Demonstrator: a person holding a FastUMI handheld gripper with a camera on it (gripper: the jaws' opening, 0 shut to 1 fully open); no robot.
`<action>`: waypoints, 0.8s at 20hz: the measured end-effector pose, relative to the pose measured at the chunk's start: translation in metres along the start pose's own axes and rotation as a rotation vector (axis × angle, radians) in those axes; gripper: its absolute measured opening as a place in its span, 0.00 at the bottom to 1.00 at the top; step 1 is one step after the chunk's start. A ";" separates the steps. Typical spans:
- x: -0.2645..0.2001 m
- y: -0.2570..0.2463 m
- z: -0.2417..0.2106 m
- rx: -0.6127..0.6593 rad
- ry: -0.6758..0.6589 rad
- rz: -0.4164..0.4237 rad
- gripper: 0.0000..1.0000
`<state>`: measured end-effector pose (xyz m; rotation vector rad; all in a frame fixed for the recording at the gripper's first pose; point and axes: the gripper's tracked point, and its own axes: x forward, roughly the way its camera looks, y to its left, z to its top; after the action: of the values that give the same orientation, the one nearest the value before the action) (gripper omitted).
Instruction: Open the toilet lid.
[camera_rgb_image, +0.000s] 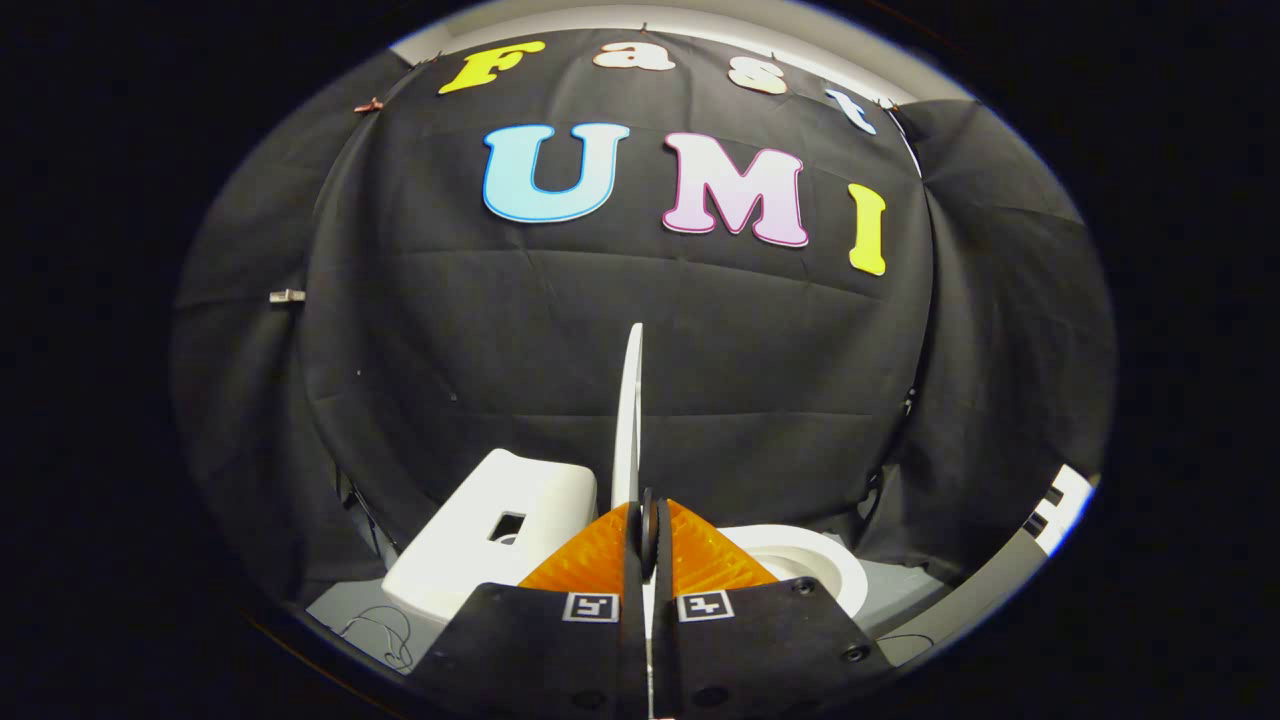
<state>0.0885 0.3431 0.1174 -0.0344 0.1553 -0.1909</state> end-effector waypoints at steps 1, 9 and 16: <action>-0.001 0.009 -0.001 -0.005 -0.002 0.006 0.07; -0.003 0.036 -0.004 -0.054 -0.021 0.033 0.08; -0.007 0.044 -0.010 -0.061 -0.006 0.066 0.08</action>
<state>0.0881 0.3875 0.1065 -0.0902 0.1561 -0.1201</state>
